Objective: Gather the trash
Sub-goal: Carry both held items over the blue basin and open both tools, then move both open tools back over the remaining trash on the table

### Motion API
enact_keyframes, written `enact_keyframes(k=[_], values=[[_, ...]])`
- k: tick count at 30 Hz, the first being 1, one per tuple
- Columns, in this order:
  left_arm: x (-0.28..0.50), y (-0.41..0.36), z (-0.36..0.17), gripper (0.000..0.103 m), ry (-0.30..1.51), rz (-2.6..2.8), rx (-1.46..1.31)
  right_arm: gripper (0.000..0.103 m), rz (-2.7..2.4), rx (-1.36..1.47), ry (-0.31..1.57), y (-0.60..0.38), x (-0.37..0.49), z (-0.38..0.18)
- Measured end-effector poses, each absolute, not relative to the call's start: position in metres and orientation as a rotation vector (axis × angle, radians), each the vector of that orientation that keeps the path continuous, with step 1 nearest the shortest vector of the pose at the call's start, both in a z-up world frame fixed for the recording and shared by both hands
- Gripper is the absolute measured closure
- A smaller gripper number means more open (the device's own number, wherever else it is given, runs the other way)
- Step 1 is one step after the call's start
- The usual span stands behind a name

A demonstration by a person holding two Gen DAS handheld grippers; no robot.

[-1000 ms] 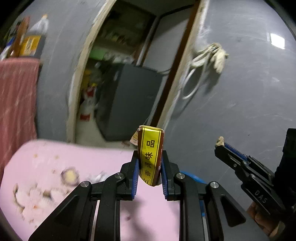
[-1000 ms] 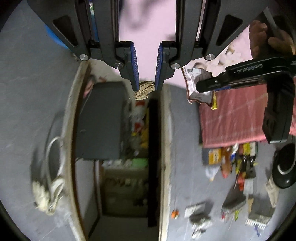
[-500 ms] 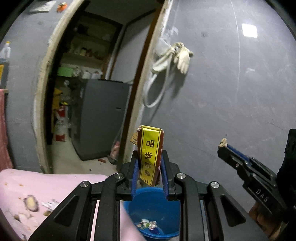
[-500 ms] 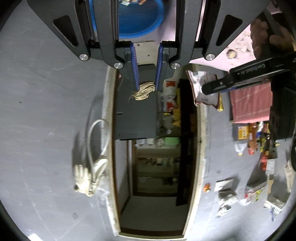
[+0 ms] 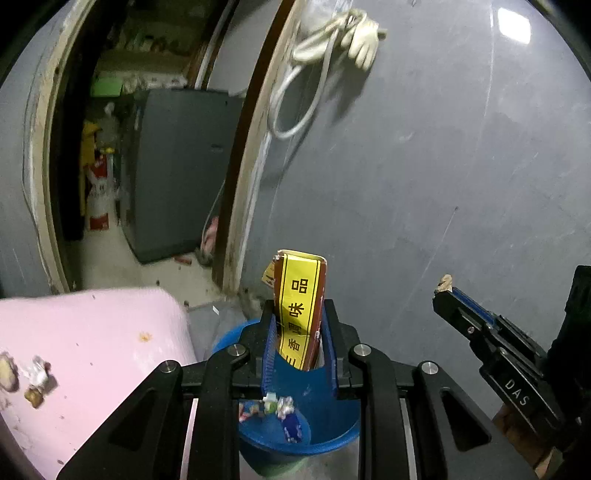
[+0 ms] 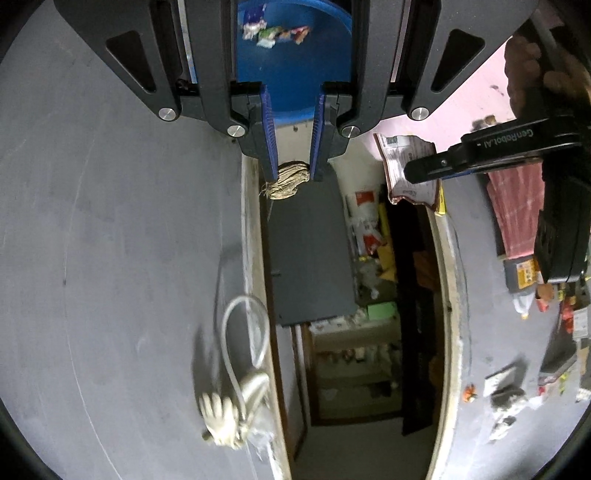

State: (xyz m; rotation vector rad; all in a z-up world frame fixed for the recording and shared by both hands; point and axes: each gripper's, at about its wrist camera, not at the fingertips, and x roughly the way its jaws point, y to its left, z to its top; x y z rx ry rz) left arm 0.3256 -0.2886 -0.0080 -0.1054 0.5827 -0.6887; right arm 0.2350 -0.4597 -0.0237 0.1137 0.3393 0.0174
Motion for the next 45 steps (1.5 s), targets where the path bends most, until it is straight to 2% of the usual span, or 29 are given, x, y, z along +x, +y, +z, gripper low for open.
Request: enact_keyframes(k=[12, 17, 21, 25, 30, 34, 36, 37, 40, 43, 45], values=[[0.357, -0.316, -0.091, 0.084, 0.903, -0.658, -0.062, 0.087, -0.003, 0.202, 0.547, -0.474, 0.263, -0.083], [0.364, -0.316, -0.106, 0.080, 0.980, -0.634, -0.081, 0.087, 0.005, 0.231, 0.608, -0.477, 0.274, -0.098], [0.363, -0.311, -0.103, 0.070, 0.984, -0.622, -0.095, 0.085, 0.007, 0.234, 0.618, -0.477, 0.276, -0.097], [0.360, -0.301, -0.094, 0.066, 0.966, -0.611, -0.111, 0.072, 0.007, 0.236, 0.609, -0.476, 0.273, -0.093], [0.357, -0.285, -0.076, 0.053, 0.906, -0.591, -0.140, 0.070, 0.000, 0.235, 0.581, -0.473, 0.272, -0.081], [0.352, -0.264, -0.054, 0.043, 0.832, -0.568, -0.157, 0.051, -0.007, 0.226, 0.517, -0.469, 0.263, -0.060], [0.349, -0.256, -0.041, 0.039, 0.790, -0.555, -0.160, 0.049, -0.006, 0.217, 0.489, -0.465, 0.260, -0.049], [0.347, -0.252, -0.037, 0.033, 0.775, -0.551, -0.160, 0.046, -0.007, 0.213, 0.476, -0.462, 0.259, -0.044], [0.336, -0.236, -0.017, 0.024, 0.688, -0.526, -0.157, 0.030, -0.005, 0.201, 0.418, -0.453, 0.253, -0.025], [0.325, -0.218, 0.006, 0.013, 0.593, -0.488, -0.131, 0.022, 0.008, 0.188, 0.364, -0.442, 0.246, -0.007], [0.316, -0.207, 0.017, 0.009, 0.541, -0.467, -0.118, 0.015, 0.019, 0.180, 0.335, -0.433, 0.242, 0.003]])
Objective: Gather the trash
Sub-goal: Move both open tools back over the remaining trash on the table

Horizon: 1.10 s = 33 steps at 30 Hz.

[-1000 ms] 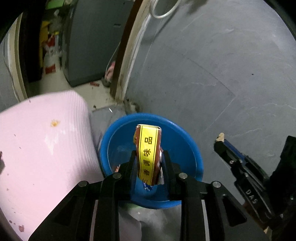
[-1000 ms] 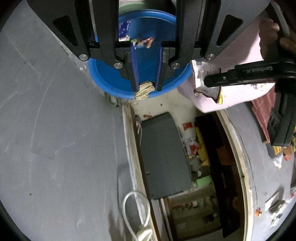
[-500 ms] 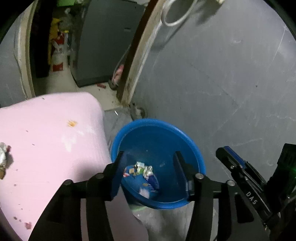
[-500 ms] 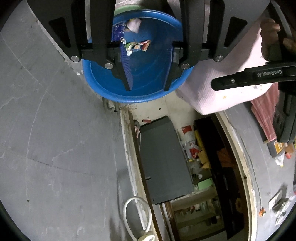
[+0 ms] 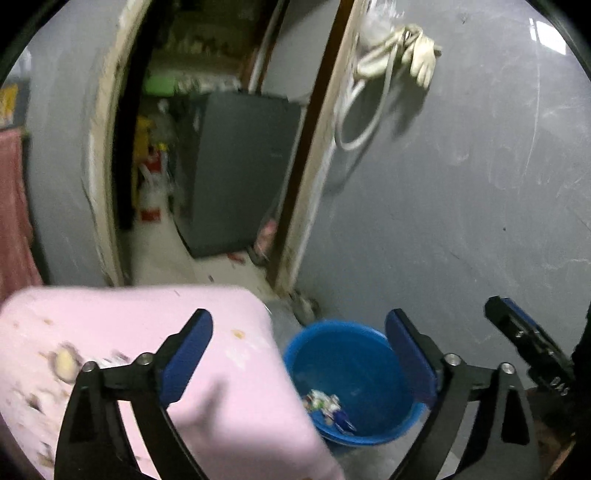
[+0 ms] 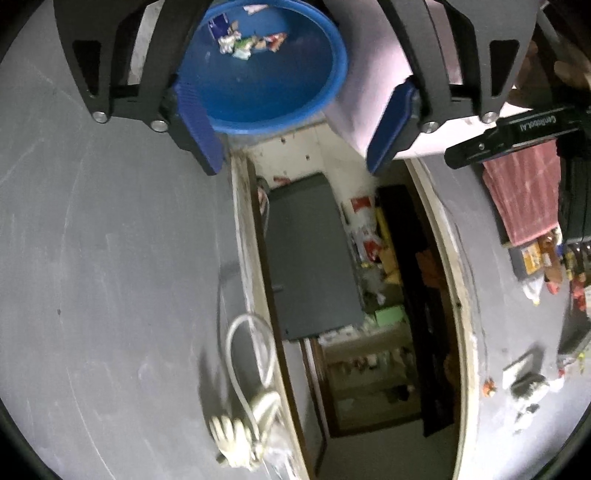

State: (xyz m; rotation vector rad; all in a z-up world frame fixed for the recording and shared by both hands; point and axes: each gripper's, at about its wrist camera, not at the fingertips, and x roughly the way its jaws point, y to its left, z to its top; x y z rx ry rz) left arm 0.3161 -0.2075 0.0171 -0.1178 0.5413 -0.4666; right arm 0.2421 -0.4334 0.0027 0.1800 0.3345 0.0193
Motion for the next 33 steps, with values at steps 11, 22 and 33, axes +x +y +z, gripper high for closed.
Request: enact_keyframes(k=[11, 22, 33], values=[[0.277, -0.128, 0.057, 0.002, 0.376, -0.340, -0.134, 0.000, 0.088, 0.133, 0.194, -0.375, 0.228, 0.042], [0.258, -0.058, 0.064, 0.002, 0.303, -0.183, -0.130, 0.000, 0.197, 0.103, 0.137, -0.307, 0.231, 0.053], [0.252, 0.007, 0.043, 0.002, 0.292, -0.086, -0.133, 0.000, 0.302, 0.065, 0.156, -0.247, 0.248, 0.038]])
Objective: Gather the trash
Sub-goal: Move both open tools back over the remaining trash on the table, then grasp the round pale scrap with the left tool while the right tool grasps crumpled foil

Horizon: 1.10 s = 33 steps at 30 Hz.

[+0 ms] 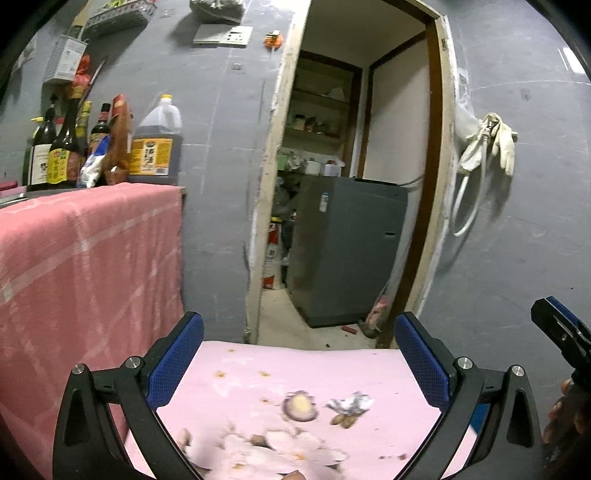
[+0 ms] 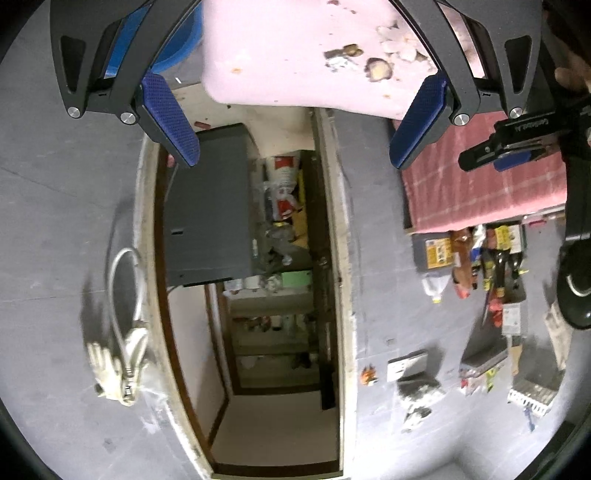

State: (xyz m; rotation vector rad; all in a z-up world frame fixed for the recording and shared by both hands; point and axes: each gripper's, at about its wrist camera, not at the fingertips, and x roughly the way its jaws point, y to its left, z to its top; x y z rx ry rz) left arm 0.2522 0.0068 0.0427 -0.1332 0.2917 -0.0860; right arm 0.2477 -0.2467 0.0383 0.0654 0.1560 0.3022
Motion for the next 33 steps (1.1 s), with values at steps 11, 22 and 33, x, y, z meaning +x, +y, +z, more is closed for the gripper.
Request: enact_keyframes(k=[11, 22, 33], values=[[0.272, 0.039, -0.005, 0.002, 0.395, -0.070, -0.114, 0.000, 0.366, 0.020, 0.330, -0.210, 0.293, -0.014], [0.313, 0.028, -0.063, 0.002, 0.633, -0.100, -0.090, 0.000, 0.371, -0.037, 0.596, -0.198, 0.334, -0.071], [0.362, 0.035, -0.091, 0.037, 0.826, -0.218, -0.265, 0.026, 0.439, -0.044, 0.797, -0.187, 0.375, -0.096]])
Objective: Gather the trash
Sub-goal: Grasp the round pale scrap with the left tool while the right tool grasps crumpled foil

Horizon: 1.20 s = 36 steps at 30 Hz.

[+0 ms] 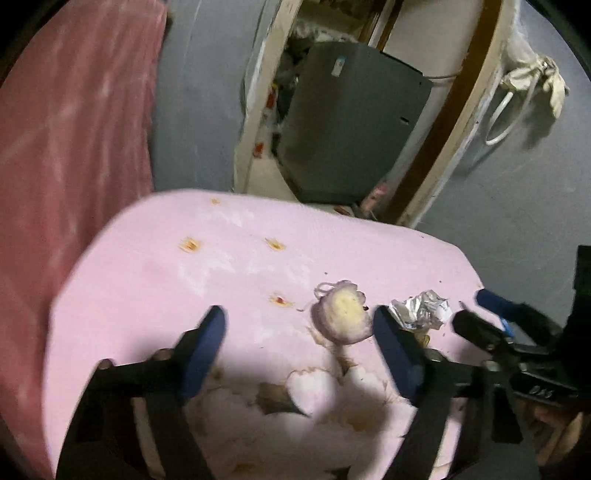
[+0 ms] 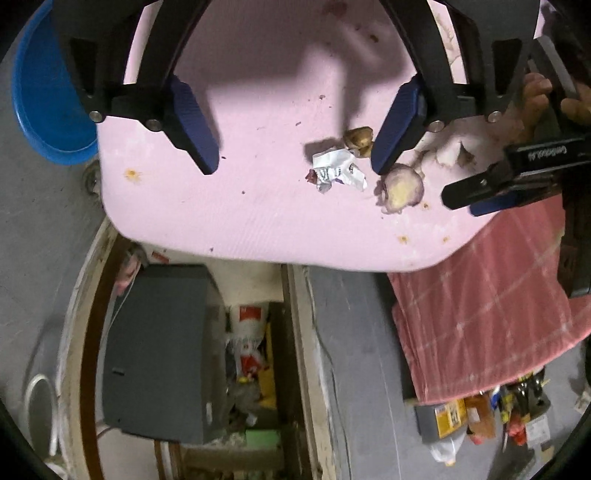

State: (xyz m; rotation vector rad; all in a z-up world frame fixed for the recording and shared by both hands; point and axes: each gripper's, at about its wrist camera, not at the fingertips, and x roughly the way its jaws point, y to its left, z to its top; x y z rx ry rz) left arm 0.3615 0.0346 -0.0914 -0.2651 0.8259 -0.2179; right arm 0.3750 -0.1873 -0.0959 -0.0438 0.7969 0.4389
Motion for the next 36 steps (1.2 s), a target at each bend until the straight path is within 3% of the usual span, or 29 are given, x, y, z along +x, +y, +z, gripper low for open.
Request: enact_keyframes(k=[7, 12, 19, 26, 35, 36], values=[[0.379, 0.033, -0.095, 0.064, 0.887, -0.318, -0.324, 0.044, 0.474, -0.019, 0.863, -0.180, 0.391, -0.107], [0.389, 0.031, -0.100, 0.070, 0.932, -0.377, -0.343, 0.055, 0.498, -0.013, 0.899, -0.174, 0.396, -0.112], [0.401, 0.029, -0.101, 0.085, 0.965, -0.393, -0.349, 0.082, 0.518, -0.024, 0.928, -0.170, 0.396, -0.114], [0.398, 0.025, -0.096, 0.092, 0.947, -0.376, -0.363, 0.093, 0.516, -0.020, 0.908, -0.174, 0.387, -0.111], [0.368, 0.013, -0.090, 0.096, 0.890, -0.361, -0.333, 0.095, 0.500, 0.010, 0.819, -0.193, 0.360, -0.099], [0.364, 0.009, -0.087, 0.101, 0.877, -0.360, -0.323, 0.095, 0.495, 0.011, 0.802, -0.196, 0.357, -0.096]])
